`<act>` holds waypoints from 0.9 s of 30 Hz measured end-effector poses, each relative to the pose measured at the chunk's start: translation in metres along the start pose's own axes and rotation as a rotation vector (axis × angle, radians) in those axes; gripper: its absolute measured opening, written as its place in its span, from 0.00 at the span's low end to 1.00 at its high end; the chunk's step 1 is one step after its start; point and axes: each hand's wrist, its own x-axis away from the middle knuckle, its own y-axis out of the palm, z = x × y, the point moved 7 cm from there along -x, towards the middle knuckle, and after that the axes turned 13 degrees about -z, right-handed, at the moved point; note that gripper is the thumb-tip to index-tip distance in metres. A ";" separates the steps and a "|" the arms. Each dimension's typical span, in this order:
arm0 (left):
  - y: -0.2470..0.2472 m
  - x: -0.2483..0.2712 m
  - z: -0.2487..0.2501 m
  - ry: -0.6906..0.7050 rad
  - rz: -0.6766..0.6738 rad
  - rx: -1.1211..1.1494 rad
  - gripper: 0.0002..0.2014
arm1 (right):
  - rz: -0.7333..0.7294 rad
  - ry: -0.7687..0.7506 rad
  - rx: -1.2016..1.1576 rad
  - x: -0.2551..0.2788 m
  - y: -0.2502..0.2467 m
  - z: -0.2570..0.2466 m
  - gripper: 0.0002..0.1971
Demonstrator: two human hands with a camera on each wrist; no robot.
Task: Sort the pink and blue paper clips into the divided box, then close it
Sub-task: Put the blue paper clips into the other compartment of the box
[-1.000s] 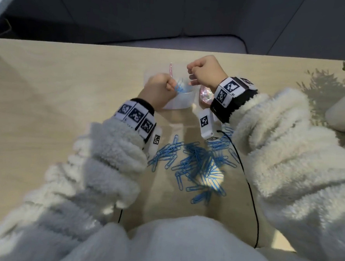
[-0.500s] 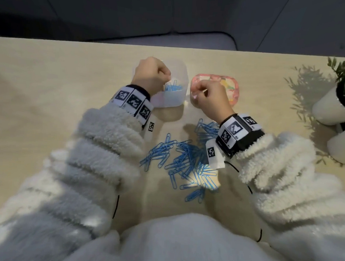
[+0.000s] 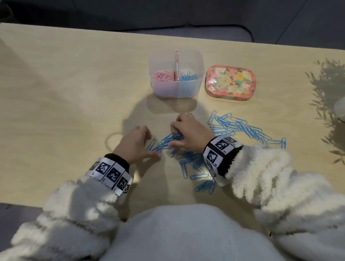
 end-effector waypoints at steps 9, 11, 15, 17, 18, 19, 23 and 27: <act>0.009 -0.014 0.037 0.152 -0.033 -0.045 0.13 | -0.033 -0.062 0.324 0.020 0.014 -0.015 0.17; 0.012 -0.013 0.042 0.186 -0.009 -0.071 0.11 | 0.026 -0.044 0.352 0.026 0.015 -0.017 0.10; 0.012 -0.010 0.033 0.121 0.072 -0.032 0.13 | 0.040 -0.003 0.437 0.020 0.026 -0.008 0.16; 0.012 -0.011 0.028 0.073 0.056 -0.030 0.11 | 0.108 -0.030 0.463 0.026 0.018 -0.014 0.16; 0.012 -0.012 0.028 0.056 0.044 -0.046 0.09 | 0.079 -0.036 0.416 0.027 0.015 -0.014 0.13; 0.012 -0.012 0.029 0.045 0.037 -0.075 0.08 | 0.055 -0.027 0.336 0.026 0.013 -0.011 0.10; 0.014 -0.013 0.036 0.037 0.038 -0.176 0.08 | 0.043 0.006 0.031 0.026 -0.014 0.011 0.09; 0.021 -0.018 0.036 0.058 -0.005 -0.200 0.09 | 0.257 0.050 -0.257 0.027 -0.082 0.030 0.07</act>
